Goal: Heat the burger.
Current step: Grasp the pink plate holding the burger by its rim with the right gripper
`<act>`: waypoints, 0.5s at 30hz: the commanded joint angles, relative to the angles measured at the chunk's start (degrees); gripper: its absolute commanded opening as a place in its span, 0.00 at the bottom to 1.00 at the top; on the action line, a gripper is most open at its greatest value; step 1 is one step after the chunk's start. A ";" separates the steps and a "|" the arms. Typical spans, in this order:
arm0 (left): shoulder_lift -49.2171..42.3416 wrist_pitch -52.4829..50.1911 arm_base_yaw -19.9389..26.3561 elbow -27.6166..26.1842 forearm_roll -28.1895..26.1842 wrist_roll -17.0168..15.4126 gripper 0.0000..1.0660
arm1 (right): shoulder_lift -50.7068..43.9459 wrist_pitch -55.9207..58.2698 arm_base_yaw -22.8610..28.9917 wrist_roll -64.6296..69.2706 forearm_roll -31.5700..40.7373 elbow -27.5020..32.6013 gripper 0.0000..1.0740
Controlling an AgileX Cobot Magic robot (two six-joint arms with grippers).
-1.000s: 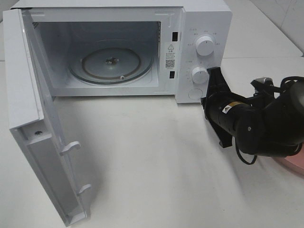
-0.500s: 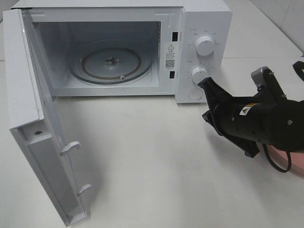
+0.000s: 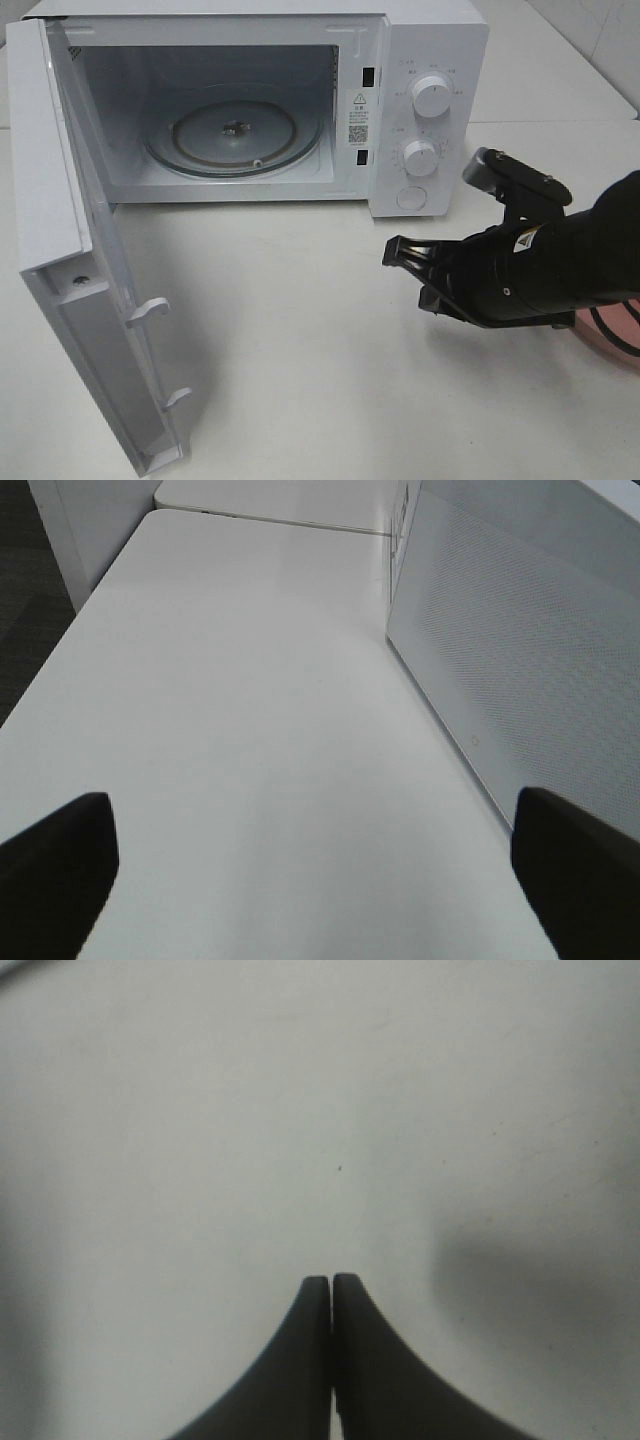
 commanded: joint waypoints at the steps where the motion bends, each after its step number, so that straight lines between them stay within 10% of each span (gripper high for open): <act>1: -0.86 -0.57 -0.06 0.11 -0.11 -0.06 0.94 | -0.52 9.91 -0.17 -6.65 -3.44 -3.21 0.00; 15: -0.86 -0.57 -0.06 0.11 -0.11 -0.06 0.94 | -0.74 42.11 -1.38 -8.77 -25.50 -16.44 0.04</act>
